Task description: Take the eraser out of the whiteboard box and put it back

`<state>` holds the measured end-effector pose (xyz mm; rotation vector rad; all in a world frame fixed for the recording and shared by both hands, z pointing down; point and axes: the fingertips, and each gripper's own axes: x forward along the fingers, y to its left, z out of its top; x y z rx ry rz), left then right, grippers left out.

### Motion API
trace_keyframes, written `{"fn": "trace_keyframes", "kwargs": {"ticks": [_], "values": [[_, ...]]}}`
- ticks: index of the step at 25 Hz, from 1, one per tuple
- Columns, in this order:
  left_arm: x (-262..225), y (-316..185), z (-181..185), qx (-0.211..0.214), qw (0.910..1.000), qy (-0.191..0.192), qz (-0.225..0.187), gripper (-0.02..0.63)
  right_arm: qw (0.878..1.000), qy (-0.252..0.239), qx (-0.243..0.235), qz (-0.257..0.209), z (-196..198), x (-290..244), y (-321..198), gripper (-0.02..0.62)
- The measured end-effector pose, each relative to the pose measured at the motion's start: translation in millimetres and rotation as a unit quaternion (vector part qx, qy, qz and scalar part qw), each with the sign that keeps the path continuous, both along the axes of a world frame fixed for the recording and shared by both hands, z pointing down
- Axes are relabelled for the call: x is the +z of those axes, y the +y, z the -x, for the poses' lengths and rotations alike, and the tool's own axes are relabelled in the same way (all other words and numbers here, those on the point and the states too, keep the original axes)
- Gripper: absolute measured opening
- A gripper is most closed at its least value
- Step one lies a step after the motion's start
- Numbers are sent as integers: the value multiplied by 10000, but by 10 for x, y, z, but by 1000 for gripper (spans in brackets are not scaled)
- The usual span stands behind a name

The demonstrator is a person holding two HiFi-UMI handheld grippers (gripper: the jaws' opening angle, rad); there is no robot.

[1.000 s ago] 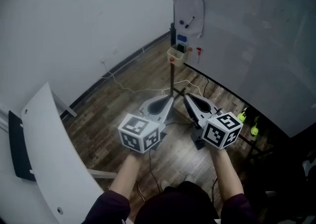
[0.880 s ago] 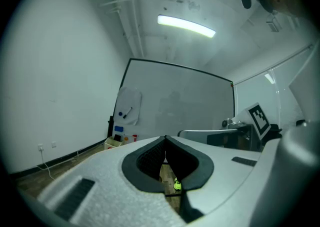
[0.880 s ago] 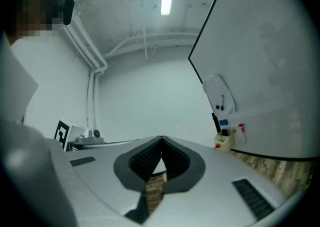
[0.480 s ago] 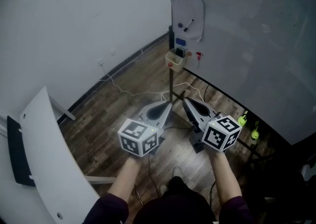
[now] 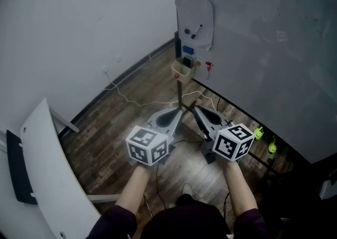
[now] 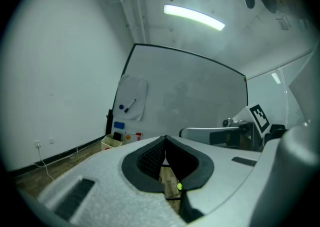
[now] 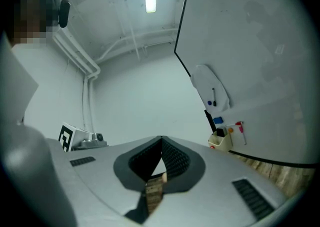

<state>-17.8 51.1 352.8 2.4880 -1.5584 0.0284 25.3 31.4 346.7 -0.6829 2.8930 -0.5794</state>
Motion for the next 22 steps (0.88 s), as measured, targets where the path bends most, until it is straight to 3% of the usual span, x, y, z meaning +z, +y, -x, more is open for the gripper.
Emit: {"fn": "trace_keyframes", "kwargs": {"ticks": [12,22], "values": [[31,-453,-59,-17,9999,-93,40,6,9999,-4,-64,97,-2,88,-440,3],[122,-878,107,42,9999,-104,71,6,9999,17,13,137,161,198,-848,3]]}}
